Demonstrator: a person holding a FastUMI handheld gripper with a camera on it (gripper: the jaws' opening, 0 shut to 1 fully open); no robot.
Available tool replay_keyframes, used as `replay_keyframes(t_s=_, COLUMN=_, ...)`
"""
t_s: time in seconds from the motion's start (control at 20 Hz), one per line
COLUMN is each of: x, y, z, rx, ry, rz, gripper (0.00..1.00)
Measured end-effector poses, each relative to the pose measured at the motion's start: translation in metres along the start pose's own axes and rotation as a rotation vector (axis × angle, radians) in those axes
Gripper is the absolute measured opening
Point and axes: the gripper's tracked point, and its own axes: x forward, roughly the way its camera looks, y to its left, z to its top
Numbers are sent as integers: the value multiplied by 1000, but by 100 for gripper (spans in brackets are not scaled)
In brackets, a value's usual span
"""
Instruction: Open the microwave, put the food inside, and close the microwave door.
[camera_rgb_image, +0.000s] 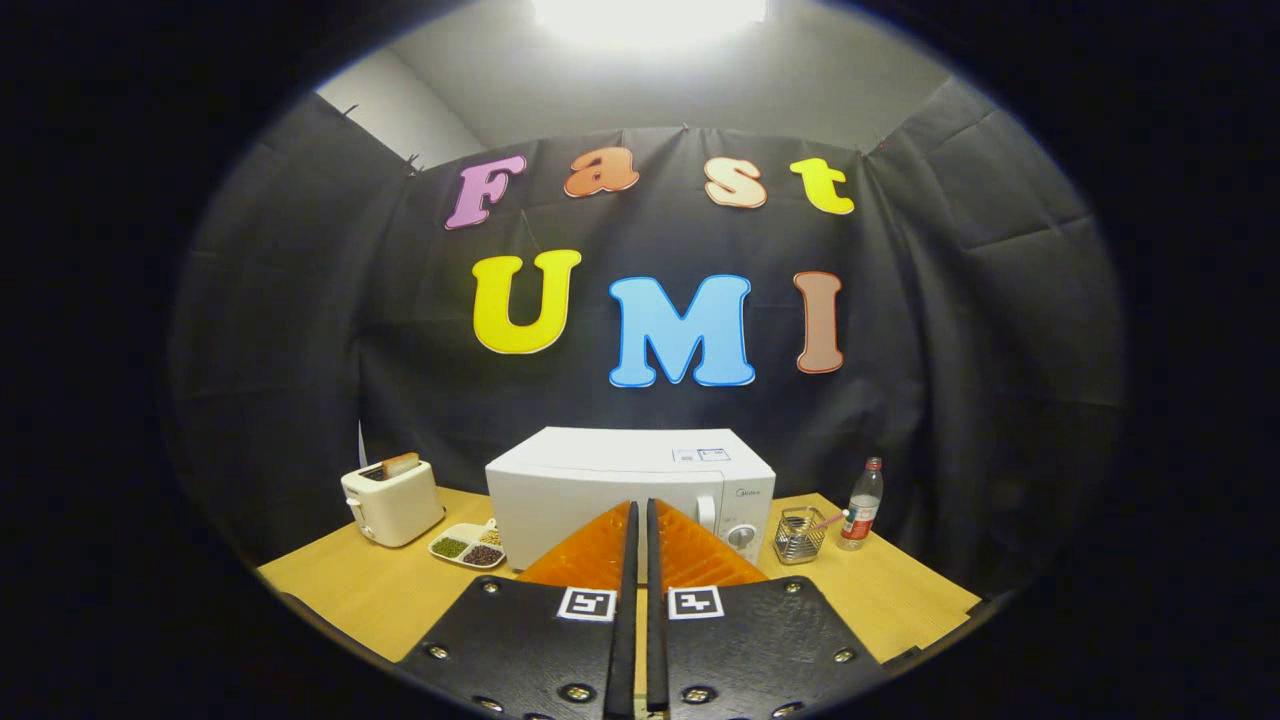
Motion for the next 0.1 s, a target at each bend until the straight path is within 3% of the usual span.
replay_keyframes(t_s=0.1, x=-14, y=4, z=0, rx=-2, ry=-7, rz=7, gripper=5)
